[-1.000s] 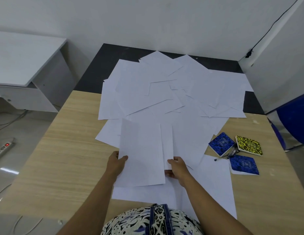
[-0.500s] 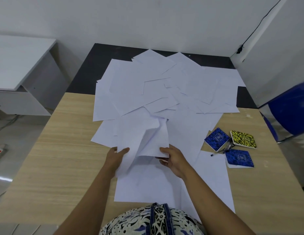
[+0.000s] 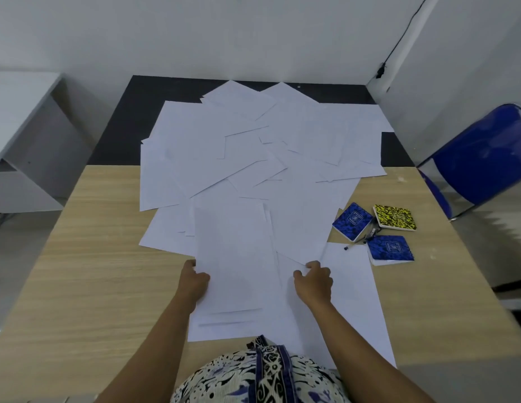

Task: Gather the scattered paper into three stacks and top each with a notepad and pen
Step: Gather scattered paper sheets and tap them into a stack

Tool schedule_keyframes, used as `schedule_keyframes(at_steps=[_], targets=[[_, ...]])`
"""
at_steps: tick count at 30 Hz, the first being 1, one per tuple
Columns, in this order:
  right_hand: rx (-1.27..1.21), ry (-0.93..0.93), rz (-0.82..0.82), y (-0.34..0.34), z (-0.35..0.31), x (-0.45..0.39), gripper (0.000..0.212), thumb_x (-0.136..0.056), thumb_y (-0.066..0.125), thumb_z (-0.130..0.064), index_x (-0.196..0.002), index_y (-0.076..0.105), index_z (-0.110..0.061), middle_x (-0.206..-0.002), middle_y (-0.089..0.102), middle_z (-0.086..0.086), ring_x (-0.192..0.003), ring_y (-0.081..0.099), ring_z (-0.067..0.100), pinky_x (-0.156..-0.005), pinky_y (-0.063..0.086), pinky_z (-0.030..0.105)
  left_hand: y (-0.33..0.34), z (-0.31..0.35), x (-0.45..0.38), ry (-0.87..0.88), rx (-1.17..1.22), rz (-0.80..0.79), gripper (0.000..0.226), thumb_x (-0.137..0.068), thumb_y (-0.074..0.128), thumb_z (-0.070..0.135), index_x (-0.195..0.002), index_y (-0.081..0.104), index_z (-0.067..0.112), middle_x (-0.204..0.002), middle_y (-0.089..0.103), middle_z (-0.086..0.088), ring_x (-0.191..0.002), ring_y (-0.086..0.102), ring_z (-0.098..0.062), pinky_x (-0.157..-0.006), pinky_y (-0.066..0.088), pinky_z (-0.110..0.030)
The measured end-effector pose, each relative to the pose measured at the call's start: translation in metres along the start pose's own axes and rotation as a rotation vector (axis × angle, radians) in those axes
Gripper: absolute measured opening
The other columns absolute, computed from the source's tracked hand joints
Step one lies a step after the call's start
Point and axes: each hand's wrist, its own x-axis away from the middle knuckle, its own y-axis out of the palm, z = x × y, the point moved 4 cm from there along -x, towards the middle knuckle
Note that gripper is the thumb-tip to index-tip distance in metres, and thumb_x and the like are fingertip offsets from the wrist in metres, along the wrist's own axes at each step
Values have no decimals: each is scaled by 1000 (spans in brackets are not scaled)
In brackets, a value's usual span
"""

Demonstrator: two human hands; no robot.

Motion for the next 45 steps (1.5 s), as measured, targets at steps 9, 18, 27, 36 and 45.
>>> schedule_keyframes(at_steps=[9,18,27,36,45], targets=[[420,105,-229,0,35,10,86,-91,47,-54,-153,-4,-24,-160,-8,10,-146,2,36,-113,16,53,19,-5,5,16,-9,17,39,-90,47,-2,-127,42,6,-113,58,-17,-92,56,-30,-76,45,-35],[64,-76,-10,-23,43,3,62,-90,58,-35,-143,30,-19,-144,33,9,-128,38,28,-100,40,40,44,-12,12,-8,-22,-34,51,-87,56,-4,-132,36,7,-114,56,-16,-94,55,-30,-78,46,-36],[289,21,10,-27,49,-11,62,-90,51,-46,-142,30,-19,-141,37,10,-129,38,31,-105,28,48,37,-11,17,52,-9,136,45,-89,40,-5,-131,40,9,-111,55,-11,-94,53,-28,-81,44,-35],[-569,81,-217,-24,17,-44,69,-84,69,-33,-145,35,-29,-147,30,8,-131,40,29,-101,39,40,34,-23,21,-6,-47,25,46,-89,51,-3,-132,36,3,-117,49,-12,-100,49,-26,-85,42,-36],[-866,245,-272,-13,8,-64,69,-87,68,-20,-145,32,-16,-138,48,11,-103,50,19,-79,46,28,32,-23,20,-30,-5,-45,51,-90,59,1,-133,32,3,-118,48,-12,-103,50,-30,-88,45,-41]])
